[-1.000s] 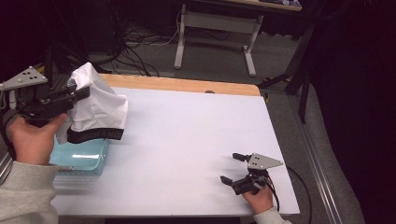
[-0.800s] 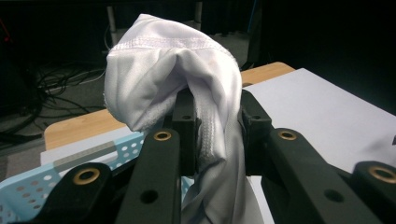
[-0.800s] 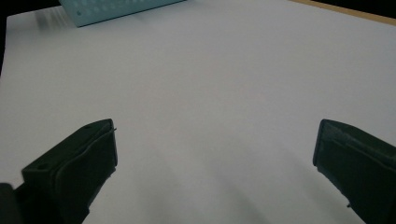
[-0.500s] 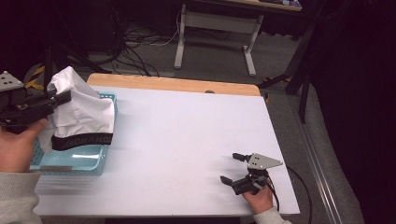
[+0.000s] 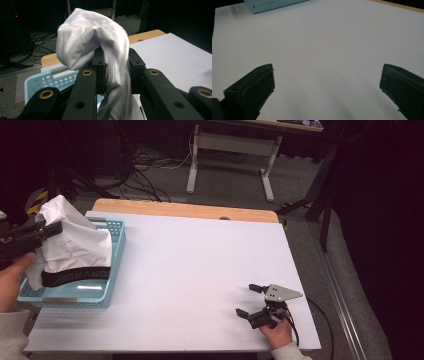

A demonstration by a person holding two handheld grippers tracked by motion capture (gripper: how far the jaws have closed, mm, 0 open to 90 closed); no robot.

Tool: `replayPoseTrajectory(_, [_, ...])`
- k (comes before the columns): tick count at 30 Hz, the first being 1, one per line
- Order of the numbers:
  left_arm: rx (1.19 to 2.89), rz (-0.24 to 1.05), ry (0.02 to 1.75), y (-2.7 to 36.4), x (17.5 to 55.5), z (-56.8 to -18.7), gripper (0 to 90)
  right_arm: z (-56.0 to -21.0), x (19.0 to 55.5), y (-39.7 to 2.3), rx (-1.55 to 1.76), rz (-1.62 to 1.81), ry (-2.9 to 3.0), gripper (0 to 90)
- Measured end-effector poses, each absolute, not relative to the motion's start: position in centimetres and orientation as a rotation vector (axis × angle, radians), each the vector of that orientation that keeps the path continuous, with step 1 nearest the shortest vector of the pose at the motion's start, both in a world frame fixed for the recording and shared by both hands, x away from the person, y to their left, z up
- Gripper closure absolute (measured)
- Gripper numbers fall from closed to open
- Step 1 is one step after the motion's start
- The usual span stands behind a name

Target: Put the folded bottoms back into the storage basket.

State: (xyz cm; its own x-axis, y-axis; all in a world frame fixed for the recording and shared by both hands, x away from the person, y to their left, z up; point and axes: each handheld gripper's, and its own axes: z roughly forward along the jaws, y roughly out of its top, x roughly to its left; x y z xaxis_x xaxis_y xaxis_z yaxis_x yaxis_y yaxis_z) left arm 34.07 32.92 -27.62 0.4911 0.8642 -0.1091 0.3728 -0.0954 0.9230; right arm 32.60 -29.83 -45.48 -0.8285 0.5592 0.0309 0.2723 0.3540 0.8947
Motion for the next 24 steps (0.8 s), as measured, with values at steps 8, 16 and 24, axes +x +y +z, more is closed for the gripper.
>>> replayPoseTrajectory(8, [1.710, 0.564, 1.084, 33.4, 33.9, -28.5, 73.9, -45.5, 32.6, -29.8, 0.741, 1.464, 2.341, 0.5])
replayPoseTrajectory(16, [1.736, 0.508, 1.098, 33.7, 34.0, -29.9, 73.8, -45.5, 32.6, -29.8, 0.738, 1.464, 2.349, 0.5])
replayPoseTrajectory(24, [1.763, 0.465, 1.110, 33.2, 35.3, -31.3, 73.8, -45.5, 32.6, -29.7, 0.735, 1.464, 2.350, 0.4])
